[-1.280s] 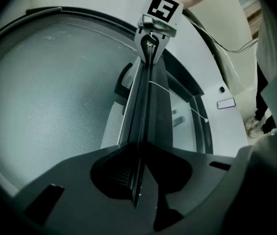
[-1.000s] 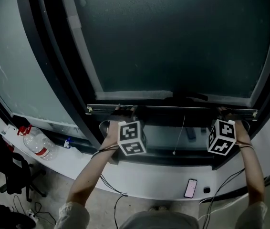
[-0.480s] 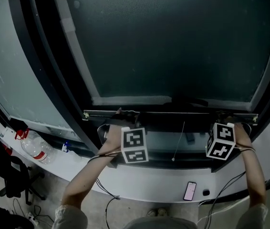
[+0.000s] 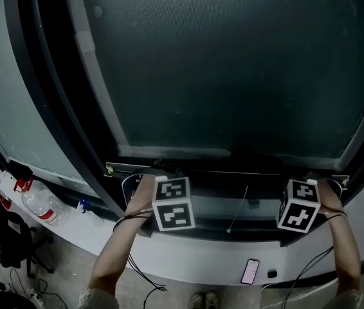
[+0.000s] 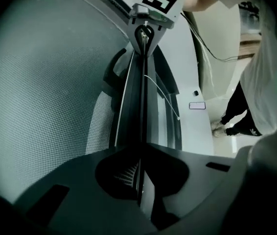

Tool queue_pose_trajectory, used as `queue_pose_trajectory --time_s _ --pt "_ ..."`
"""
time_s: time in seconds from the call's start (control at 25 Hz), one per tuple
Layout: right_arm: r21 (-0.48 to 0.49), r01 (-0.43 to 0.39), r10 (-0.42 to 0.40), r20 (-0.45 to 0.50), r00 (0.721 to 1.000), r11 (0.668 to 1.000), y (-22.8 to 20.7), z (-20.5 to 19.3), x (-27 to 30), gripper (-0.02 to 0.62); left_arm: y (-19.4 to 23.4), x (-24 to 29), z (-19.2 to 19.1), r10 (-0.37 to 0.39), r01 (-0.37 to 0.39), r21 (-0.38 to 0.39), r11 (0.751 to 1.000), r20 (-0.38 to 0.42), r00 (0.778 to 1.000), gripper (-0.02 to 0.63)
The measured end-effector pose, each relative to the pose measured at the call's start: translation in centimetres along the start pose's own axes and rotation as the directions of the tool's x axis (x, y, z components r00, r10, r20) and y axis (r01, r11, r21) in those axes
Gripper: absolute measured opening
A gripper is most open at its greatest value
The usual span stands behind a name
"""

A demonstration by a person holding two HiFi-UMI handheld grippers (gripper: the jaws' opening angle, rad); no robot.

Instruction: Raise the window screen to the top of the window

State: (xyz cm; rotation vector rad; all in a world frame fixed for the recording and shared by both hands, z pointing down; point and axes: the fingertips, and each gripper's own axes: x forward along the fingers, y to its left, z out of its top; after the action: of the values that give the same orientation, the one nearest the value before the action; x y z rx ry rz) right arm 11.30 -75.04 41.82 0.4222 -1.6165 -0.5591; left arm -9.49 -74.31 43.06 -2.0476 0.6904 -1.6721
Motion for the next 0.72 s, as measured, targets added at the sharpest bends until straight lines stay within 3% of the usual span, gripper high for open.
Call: queue_pose_trajectory --time_s 0.2,0.36,0.72 --pt "0.017 -0.043 0.042 0.013 0.999 0.999 0.1 0.0 -0.1 0.019 -0.3 0.0 0.0 -0.105 0.104 -0.029 0.994 -0.016 0.994 0.020" --pt "0.034 -0.006 0.004 0.050 0.999 0.999 0.1 -0.2 0.1 0.020 -0.2 0.1 0.0 -0.044 0.045 -0.042 0.998 0.026 0.999 0.021" --pt "-0.015 0.109 -0.108 0.058 0.993 0.994 -2.3 0.1 -2.7 0.020 2.3 -2.6 0.7 0.040 -0.040 -0.007 0.999 0.018 0.999 0.021"
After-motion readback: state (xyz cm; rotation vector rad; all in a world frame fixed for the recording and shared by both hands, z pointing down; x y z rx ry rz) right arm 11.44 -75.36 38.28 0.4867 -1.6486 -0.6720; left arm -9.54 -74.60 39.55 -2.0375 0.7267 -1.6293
